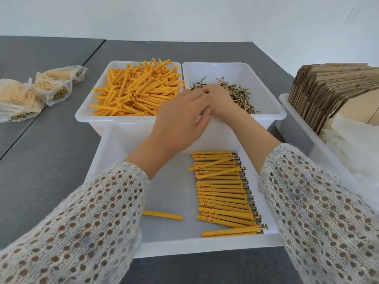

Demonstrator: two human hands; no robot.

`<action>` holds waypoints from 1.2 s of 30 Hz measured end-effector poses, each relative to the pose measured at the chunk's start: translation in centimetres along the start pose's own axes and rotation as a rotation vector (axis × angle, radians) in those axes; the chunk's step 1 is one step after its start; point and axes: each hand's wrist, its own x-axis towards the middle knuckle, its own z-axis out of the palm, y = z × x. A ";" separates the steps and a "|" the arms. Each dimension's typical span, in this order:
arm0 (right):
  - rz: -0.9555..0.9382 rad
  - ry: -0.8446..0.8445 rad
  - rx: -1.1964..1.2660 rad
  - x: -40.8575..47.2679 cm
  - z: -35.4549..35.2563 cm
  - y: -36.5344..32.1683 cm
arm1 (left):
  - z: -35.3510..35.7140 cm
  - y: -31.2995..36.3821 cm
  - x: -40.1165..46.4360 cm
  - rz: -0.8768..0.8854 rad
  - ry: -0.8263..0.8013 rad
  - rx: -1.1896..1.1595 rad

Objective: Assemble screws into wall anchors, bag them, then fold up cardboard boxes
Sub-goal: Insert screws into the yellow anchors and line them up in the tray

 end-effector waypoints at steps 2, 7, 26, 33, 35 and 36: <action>-0.054 -0.047 -0.042 -0.3 0.3 0.1 | 0.0 -1.6 -0.1 -0.068 0.010 0.098; -0.080 -0.099 -0.169 -0.4 0.4 0.2 | 0.2 -4.4 -0.5 -0.293 -0.021 0.223; 0.003 -0.248 -0.174 -0.8 0.2 -0.3 | -0.5 -6.9 0.0 -0.677 -0.375 0.243; 0.034 -0.229 -0.240 -0.7 0.4 -0.3 | -0.6 -6.9 -0.1 -0.635 -0.354 0.185; 0.060 -0.199 -0.234 -0.7 0.4 -0.5 | -0.6 -6.8 0.0 -0.632 -0.356 0.182; 0.037 -0.199 -0.235 -0.7 0.4 -0.3 | -0.7 -6.8 0.0 -0.633 -0.357 0.181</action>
